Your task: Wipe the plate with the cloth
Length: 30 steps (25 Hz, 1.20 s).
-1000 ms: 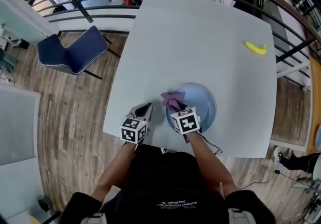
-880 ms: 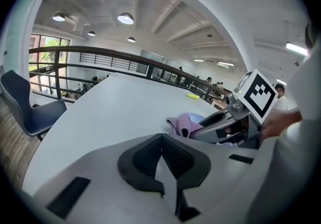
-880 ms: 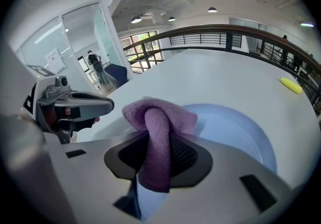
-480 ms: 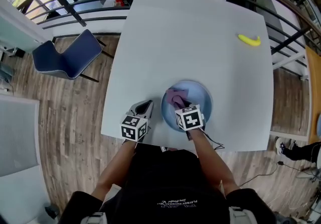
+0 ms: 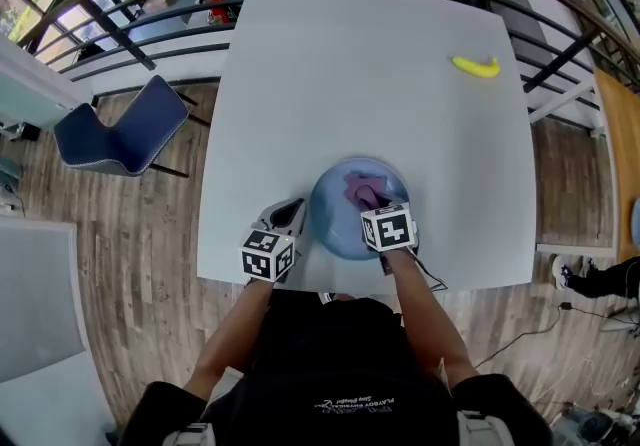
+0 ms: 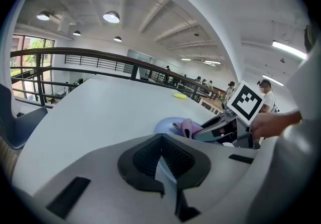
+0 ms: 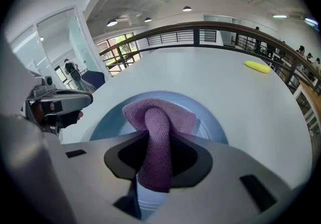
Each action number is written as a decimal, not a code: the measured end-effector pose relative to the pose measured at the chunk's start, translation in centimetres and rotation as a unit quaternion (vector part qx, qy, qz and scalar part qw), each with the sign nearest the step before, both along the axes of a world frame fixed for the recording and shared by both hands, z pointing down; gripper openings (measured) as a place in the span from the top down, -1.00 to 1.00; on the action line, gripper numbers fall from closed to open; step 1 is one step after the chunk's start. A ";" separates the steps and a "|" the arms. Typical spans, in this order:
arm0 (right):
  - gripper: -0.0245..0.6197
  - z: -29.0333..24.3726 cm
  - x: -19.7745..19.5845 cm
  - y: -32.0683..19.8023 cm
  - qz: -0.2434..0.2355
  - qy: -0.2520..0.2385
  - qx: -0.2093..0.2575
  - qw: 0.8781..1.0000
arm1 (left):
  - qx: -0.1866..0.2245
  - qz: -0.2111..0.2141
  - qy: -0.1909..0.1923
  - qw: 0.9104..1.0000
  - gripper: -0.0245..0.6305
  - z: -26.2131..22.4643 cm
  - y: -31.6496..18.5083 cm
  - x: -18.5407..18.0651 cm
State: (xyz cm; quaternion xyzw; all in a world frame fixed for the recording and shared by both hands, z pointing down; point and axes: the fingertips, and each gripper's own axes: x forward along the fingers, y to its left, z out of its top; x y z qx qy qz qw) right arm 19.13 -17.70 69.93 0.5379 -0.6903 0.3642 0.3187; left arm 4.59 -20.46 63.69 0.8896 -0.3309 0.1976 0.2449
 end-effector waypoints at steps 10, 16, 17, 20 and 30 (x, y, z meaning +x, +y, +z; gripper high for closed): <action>0.56 -0.3 3.9 1.2 0.038 0.018 -0.014 0.999 | -0.004 0.011 0.003 1.000 0.89 0.0 0.5 1.1; 0.56 -0.3 3.9 1.2 0.038 0.017 -0.008 0.999 | -0.004 0.012 0.002 1.000 0.89 0.2 0.6 1.2; 0.56 -0.4 3.8 1.1 0.036 0.014 -0.005 0.999 | -0.004 0.011 0.002 1.000 0.89 0.2 0.6 1.1; 0.56 -0.9 2.8 0.8 0.020 0.005 0.009 1.000 | -0.007 0.005 0.000 1.000 0.89 0.5 0.7 0.7; 0.56 -2.1 -4.4 0.3 -0.069 -0.010 0.021 0.997 | -0.014 -0.020 -0.002 1.000 0.89 1.0 1.3 -2.4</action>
